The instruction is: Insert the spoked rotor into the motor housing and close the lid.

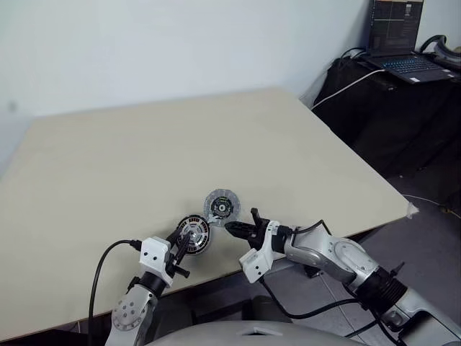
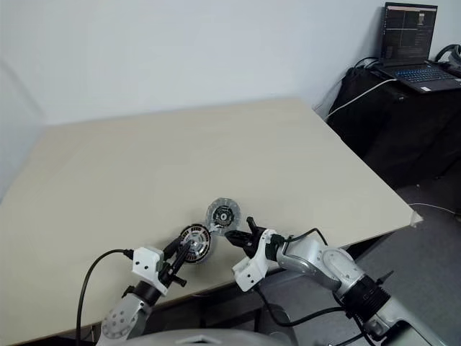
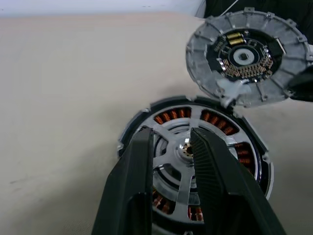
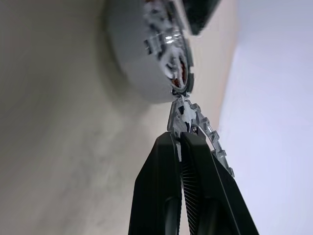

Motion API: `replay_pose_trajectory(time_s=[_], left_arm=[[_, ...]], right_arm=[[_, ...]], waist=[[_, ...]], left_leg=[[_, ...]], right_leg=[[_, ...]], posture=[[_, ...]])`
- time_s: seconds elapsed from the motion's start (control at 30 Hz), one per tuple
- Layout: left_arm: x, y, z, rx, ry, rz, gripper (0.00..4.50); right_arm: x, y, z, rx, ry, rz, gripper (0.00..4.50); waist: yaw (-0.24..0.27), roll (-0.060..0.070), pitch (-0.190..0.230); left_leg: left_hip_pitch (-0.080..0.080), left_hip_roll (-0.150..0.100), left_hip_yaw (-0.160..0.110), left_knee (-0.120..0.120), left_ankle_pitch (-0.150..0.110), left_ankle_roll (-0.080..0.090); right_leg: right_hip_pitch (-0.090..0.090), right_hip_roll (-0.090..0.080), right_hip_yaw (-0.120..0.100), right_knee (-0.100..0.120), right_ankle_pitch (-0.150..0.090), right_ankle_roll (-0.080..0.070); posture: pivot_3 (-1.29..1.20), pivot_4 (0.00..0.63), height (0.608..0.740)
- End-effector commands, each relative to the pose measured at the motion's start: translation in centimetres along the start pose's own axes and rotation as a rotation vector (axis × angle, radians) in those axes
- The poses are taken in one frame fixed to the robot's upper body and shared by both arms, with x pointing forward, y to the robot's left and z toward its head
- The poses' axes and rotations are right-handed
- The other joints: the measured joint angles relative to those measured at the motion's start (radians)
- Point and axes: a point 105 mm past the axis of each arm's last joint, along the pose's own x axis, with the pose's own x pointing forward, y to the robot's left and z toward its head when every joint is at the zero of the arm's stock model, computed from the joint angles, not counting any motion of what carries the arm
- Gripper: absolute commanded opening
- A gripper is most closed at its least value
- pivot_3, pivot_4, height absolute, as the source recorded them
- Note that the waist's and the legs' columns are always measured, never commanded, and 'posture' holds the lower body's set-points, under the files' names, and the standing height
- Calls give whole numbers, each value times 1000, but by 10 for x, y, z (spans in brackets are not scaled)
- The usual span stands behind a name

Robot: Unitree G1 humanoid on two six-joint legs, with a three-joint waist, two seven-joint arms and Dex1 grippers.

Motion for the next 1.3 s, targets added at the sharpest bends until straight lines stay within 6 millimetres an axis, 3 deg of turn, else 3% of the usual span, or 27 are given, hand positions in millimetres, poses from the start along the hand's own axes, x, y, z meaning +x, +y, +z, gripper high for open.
replay_pose_trajectory(time_s=[0.03, 0.13, 0.27, 0.33, 0.47, 0.6, 0.67, 0.73, 0.83, 1.07, 1.3], left_arm=[[2, 0, 6, 4, -28, -8, 1228], [3, 0, 6, 3, -28, -9, 1228], [3, 0, 7, 4, -28, -10, 1228], [3, 0, 7, 4, -28, -10, 1228], [3, 0, 7, 6, -28, -10, 1228], [2, 0, 7, 5, -29, -10, 1228], [2, 0, 8, 4, -31, -8, 1228], [2, 0, 8, 1, -33, -7, 1228], [1, 0, 8, -1, -32, -7, 1228], [1, -2, 9, -8, -28, -20, 1228], [-1, -6, 16, -64, -35, -72, 1228]], right_arm=[[-2, -18, -5, 90, 35, -69, 297], [-2, -14, -10, 132, 73, -58, 1113], [-3, -9, -11, 135, 87, -44, 2545], [-3, -9, -11, 149, 87, -47, 3013], [-6, -16, -11, 289, 86, -107, 3013], [-13, -33, -34, 859, 205, -332, 3013], [-18, -33, -44, 1055, 249, -399, 3013], [-22, -28, -51, 1134, 299, -416, 3013], [-24, -16, -52, 1240, 338, -410, 2373], [-26, 2, -54, 1308, 413, -362, 84], [-27, 0, -56, 1291, 421, -365, 32]], waist=[[7, 0, 0], [13, 1, 0], [21, 1, 0], [22, 1, 0], [24, 1, 0], [26, 1, 0], [27, 3, 0], [31, 3, 0], [35, 3, 0], [31, 6, 0], [31, 6, 0]], left_leg=[[0, 0, 0, 0, 0, 0], [0, 0, 0, 0, 0, 0], [0, 0, 0, 1, 0, 0], [0, 0, 0, 0, 0, 0], [0, 0, 1, 0, 0, 0], [0, 0, 0, 0, 0, 0], [0, 1, -2, 1, 0, 0], [0, 1, -1, 2, 0, 0], [1, 0, -1, 2, 0, 0], [-1, 0, -1, 2, 0, -1], [0, 0, -1, 2, 0, -1]], right_leg=[[0, 0, 0, 0, 0, 0], [0, 0, 0, 0, 0, 0], [1, 0, 0, 0, 0, 0], [0, 0, 0, 0, 0, 0], [1, 0, 0, 0, 0, 0], [0, 0, -1, 0, 0, 0], [0, 0, 0, 1, 1, -1], [-1, -1, 0, 1, 1, -1], [-3, -2, -1, 0, 2, 1], [-2, -1, 0, 2, 1, -1], [-3, -1, 0, 1, 1, 0]], posture=[[0, 0, 740], [0, 0, 740], [0, 0, 740], [0, 0, 740], [0, 0, 740], [0, 0, 740], [0, 0, 740], [0, 0, 740], [0, 0, 740], [0, 0, 740], [0, 0, 740]])
